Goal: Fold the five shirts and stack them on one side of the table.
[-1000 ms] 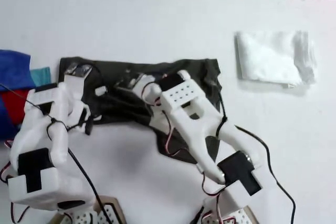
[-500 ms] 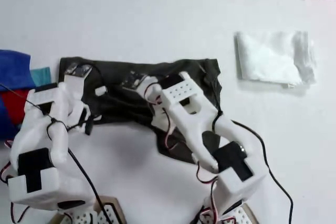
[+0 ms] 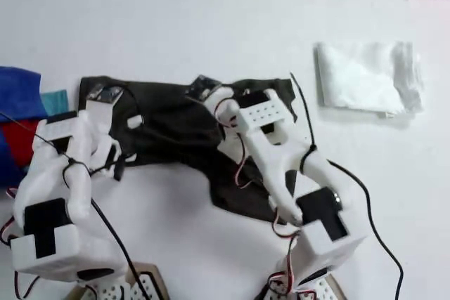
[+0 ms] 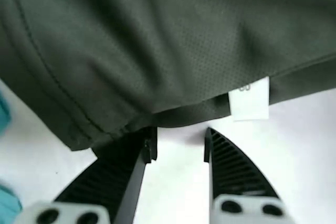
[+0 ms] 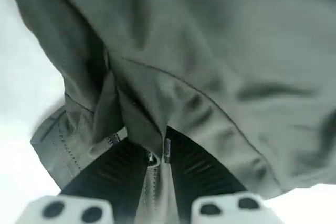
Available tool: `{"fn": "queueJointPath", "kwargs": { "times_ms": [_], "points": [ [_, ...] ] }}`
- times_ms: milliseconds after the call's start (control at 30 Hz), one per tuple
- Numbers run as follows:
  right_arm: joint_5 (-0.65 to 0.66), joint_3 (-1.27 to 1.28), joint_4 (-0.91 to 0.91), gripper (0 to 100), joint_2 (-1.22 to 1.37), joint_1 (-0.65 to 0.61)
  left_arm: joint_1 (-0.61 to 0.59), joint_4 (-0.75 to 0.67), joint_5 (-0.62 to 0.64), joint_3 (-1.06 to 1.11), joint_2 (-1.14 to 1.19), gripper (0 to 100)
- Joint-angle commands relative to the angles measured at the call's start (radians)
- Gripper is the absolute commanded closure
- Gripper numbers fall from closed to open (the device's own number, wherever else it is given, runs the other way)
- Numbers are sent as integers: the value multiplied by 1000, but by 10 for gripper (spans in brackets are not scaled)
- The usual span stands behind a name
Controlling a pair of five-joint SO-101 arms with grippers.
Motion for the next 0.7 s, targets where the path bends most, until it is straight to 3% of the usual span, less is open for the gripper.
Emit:
{"fn": "queueJointPath", "kwargs": {
  "times_ms": [0,233,467,667],
  "points": [
    [0,-3,25,981,-136,7,-9,-52,6,2,-3,841],
    [11,2,148,981,-288,7,-9,-52,6,2,-3,841],
    [175,5,311,981,-326,7,-9,-52,6,2,-3,841],
    [242,78,317,981,-286,-10,-9,-52,6,2,-3,840]
  ]
}}
